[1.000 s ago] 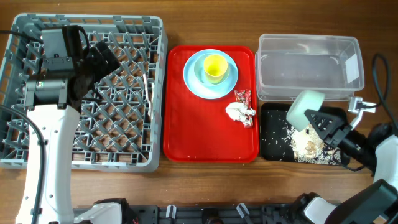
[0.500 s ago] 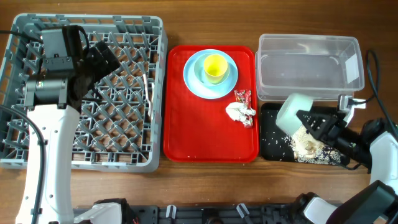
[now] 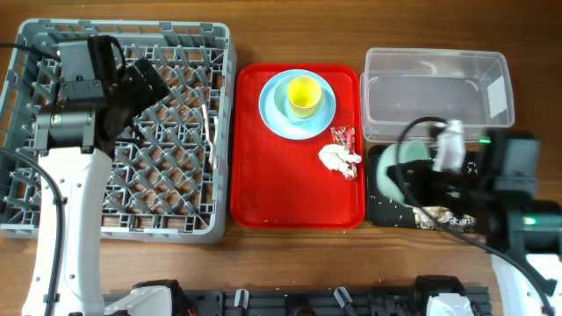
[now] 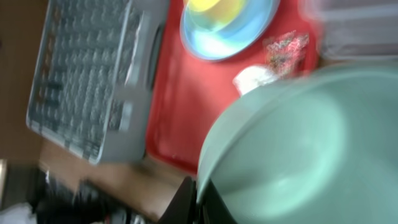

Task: Sort waste into correct bins and load items into the dishwasher rack
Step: 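Set the emptied green bowl back on the red tray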

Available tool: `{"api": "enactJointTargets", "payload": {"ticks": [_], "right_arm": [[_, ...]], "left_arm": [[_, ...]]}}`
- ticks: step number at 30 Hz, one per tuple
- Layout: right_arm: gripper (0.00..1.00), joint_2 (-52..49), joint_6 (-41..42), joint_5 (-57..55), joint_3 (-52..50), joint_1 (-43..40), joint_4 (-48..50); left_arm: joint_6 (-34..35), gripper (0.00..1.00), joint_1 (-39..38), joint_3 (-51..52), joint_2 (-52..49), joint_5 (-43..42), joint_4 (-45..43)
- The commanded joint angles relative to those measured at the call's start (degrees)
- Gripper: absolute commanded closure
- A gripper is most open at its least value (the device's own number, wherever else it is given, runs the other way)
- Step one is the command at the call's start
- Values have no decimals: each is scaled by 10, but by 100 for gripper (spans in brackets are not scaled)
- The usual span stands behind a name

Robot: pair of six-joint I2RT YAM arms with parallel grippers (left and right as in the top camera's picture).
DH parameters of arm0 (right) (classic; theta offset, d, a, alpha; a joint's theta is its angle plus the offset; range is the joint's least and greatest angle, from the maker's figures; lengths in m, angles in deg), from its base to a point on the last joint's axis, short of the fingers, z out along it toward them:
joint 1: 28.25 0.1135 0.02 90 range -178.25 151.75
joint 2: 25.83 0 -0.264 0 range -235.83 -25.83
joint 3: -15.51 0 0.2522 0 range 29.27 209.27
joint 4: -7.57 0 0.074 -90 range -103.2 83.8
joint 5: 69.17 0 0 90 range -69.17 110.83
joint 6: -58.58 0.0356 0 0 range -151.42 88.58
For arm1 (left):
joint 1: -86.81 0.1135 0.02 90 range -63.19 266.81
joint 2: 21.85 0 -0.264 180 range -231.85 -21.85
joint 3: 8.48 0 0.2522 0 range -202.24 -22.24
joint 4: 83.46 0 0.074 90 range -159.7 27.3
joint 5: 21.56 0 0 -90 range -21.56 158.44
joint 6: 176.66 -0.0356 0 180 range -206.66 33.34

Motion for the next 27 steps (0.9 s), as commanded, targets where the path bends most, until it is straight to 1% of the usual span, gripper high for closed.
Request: {"api": "enactJointTargets", "payload": {"ticks": [1,3,4,5,7,8,11,13,14,15,18,19,20,22,25,26,27], "right_arm": [[95,-67,156,-140,10,211,59],[96,-133,187,-188,10,332,127],[96,-174,188,-210,10,383,165],[95,-212,184,-234,10,418,195],[95,-277,179,-275,10,455,240],[96,-313,172,-275,10,462,266],[96,-376,151,-242,10,463,315],[95,-389,152,-239,10,463,333],[92,-391,152,-228,10,463,340],[82,-391,152,-219,10,463,345],[71,-390,151,-209,10,463,346],[70,-385,143,-200,13,463,339],[67,-373,120,-191,24,462,328],[66,-341,105,-221,54,458,285],[67,-283,105,-342,96,439,202],[71,-267,104,-372,96,429,189],[72,-261,104,-401,96,416,173]], "left_arm": [[7,0,2,-2,4,1,-2],[7,0,2,-2,4,1,-2],[7,0,2,-2,4,1,-2],[7,0,2,-2,4,1,-2],[7,0,2,-2,4,1,-2],[7,0,2,-2,4,1,-2],[7,0,2,-2,4,1,-2],[7,0,2,-2,4,1,-2],[7,0,2,-2,4,1,-2],[7,0,2,-2,4,1,-2],[7,0,2,-2,4,1,-2],[7,0,2,-2,4,1,-2],[7,0,2,-2,4,1,-2],[7,0,2,-2,4,1,-2],[7,0,2,-2,4,1,-2],[7,0,2,-2,4,1,-2],[7,0,2,-2,4,1,-2]]}}
